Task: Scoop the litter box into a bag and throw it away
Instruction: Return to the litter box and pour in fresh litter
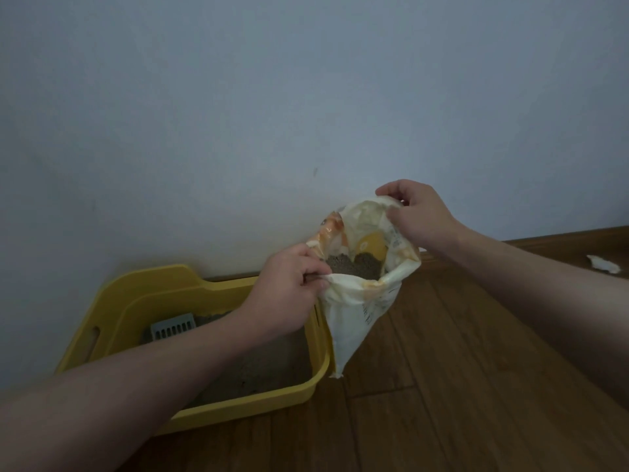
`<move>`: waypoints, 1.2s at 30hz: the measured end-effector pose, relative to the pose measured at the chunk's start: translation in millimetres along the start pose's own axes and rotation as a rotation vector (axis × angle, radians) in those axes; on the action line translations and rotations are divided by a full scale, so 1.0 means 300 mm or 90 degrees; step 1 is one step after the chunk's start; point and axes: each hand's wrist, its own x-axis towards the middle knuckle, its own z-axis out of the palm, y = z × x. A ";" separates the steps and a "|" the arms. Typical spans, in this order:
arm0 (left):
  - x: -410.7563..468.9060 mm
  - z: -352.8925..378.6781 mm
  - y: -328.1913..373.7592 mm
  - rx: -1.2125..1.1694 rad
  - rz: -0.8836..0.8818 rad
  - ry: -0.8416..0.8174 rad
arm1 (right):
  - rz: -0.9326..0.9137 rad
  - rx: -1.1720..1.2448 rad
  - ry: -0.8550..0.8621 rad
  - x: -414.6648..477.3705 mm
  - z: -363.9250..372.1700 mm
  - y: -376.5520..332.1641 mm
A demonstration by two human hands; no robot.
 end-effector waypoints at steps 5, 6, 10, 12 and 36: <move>0.022 0.034 0.010 0.013 0.002 0.004 | 0.015 -0.012 0.010 0.007 -0.016 0.062; 0.023 0.044 0.009 0.015 0.005 0.000 | 0.019 -0.013 0.007 0.008 -0.016 0.076; 0.026 0.090 -0.007 0.037 0.004 -0.012 | 0.028 -0.019 -0.009 0.018 -0.009 0.134; 0.032 0.116 -0.013 0.059 0.008 -0.018 | 0.034 -0.023 -0.013 0.025 -0.003 0.162; 0.078 0.376 -0.116 0.107 -0.079 -0.164 | 0.108 0.018 -0.074 0.084 0.099 0.505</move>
